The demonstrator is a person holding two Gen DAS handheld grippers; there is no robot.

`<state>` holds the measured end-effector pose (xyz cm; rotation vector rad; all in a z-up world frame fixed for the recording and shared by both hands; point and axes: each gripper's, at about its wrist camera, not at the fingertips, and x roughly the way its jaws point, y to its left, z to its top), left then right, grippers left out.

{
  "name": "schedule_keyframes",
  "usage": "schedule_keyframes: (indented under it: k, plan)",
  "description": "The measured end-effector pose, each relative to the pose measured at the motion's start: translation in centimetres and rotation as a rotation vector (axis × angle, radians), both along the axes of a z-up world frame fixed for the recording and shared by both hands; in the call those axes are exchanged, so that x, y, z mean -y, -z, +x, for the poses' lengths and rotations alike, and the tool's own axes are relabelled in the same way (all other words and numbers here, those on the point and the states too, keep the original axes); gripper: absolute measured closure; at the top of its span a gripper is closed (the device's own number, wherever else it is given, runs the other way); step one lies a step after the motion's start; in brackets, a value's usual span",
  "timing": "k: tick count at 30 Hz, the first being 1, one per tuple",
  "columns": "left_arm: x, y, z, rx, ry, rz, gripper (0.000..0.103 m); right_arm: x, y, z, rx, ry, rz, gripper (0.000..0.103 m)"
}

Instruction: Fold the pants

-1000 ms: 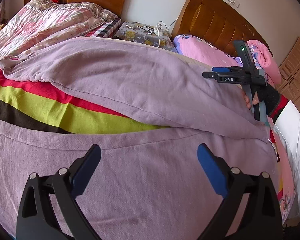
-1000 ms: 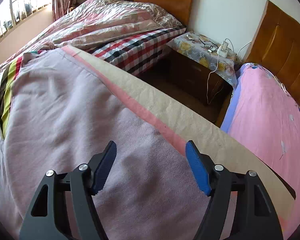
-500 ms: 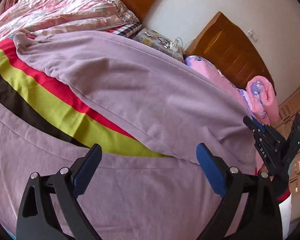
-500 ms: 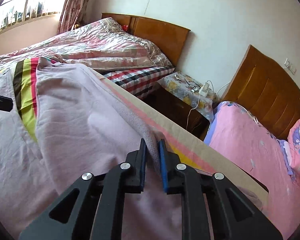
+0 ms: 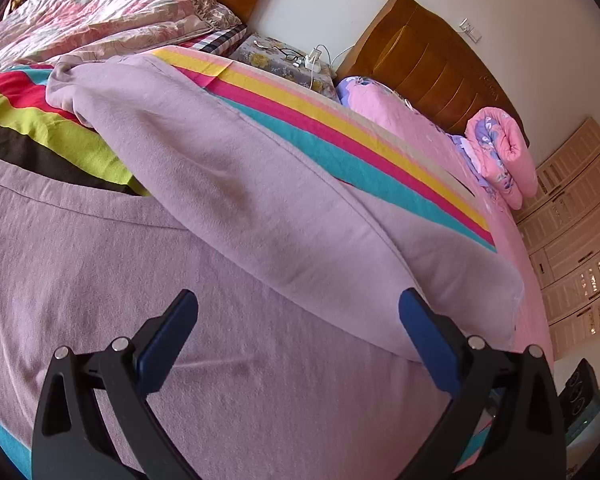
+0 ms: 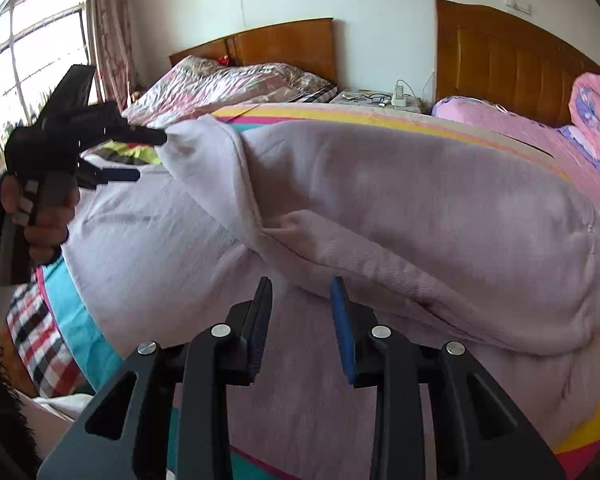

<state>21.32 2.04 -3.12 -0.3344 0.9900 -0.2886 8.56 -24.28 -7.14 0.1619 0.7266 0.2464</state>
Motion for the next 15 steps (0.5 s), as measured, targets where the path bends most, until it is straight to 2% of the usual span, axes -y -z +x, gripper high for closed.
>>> schedule_keyframes:
  k: [3, 4, 6, 7, 8, 9, 10, 13, 15]
  plan:
    - [1.9, -0.5, 0.1, 0.044, -0.011, 0.155, 0.002, 3.3, -1.4, 1.1, -0.003, 0.089, 0.179, 0.059]
    - [2.7, -0.9, 0.7, 0.05, 0.006, 0.156, 0.002, 3.9, -1.8, 2.3, -0.024, 0.095, 0.238, 0.053]
    - [3.2, -1.0, 2.6, -0.028, 0.021, 0.047, 0.002, 5.0, -2.5, 4.3, -0.045, 0.175, 0.31, 0.049]
    - [3.3, -1.0, 3.4, -0.065, -0.038, 0.093, 0.002, 5.3, -2.8, 5.0, -0.06, 0.212, 0.331, 0.048]
    - [3.7, -1.2, 3.7, -0.064, -0.097, 0.181, 0.003, 5.3, -2.9, 5.5, -0.073, 0.224, 0.35, 0.048]
    - [4.1, -1.5, 3.4, -0.036, -0.114, 0.239, 0.003, 5.2, -3.0, 5.4, -0.08, 0.238, 0.351, 0.048]
    - [4.2, -1.8, 2.7, -0.011, -0.093, 0.233, 0.003, 5.1, -3.0, 4.7, -0.081, 0.249, 0.332, 0.048]
    - [4.0, -2.3, 0.0, 0.03, -0.011, 0.075, 0.002, 5.1, -2.2, 1.9, -0.088, 0.274, 0.255, 0.038]
    - [4.3, -2.0, 0.3, 0.019, 0.028, -0.006, 0.002, 6.3, -1.2, 0.1, -0.108, 0.328, 0.251, 0.037]
